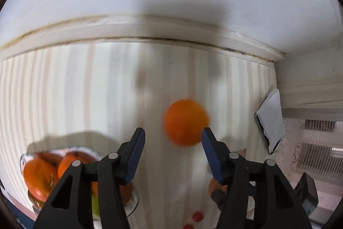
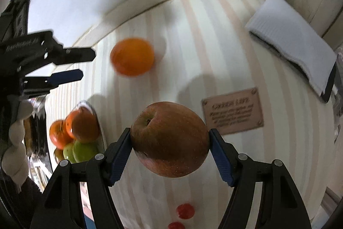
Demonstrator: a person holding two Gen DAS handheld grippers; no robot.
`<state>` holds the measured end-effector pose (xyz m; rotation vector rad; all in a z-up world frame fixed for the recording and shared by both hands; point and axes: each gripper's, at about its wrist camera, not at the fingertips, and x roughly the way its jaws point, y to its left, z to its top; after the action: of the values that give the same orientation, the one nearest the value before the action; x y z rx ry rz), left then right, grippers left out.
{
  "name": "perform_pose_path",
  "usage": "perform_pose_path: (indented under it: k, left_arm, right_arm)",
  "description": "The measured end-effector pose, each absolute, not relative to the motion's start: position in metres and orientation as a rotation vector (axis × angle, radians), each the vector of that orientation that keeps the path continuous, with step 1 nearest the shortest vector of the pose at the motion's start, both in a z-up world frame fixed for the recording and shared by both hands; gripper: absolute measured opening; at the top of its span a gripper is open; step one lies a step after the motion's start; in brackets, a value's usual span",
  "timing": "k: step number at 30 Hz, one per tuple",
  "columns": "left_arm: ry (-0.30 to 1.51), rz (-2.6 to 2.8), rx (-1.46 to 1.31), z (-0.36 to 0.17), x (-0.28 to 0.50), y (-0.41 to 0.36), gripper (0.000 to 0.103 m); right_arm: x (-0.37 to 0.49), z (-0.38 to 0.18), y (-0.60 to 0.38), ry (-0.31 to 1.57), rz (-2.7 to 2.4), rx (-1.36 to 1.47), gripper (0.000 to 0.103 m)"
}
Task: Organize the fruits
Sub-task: 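Carry the orange to the plate while the right gripper places the red apple there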
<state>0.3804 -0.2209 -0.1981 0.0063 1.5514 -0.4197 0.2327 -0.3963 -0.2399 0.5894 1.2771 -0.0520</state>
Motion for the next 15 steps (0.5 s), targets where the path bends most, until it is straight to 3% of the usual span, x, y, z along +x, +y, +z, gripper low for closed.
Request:
perform_pose_path:
  k: [6,9,15]
  left_arm:
    - [1.610,-0.404,0.279,-0.239,0.373,-0.264,0.060]
    - [1.648,-0.418,0.273,-0.252,0.371,-0.265,0.065]
    - [1.623,-0.416,0.245,-0.255,0.366,-0.266,0.064]
  right_arm:
    - [0.237,-0.234,-0.411,1.260,-0.078,0.589,0.073]
    - [0.238,-0.234,-0.417,1.260,-0.088,0.595,0.073]
    - [0.237,-0.240,-0.420,1.276,-0.100,0.604,0.073]
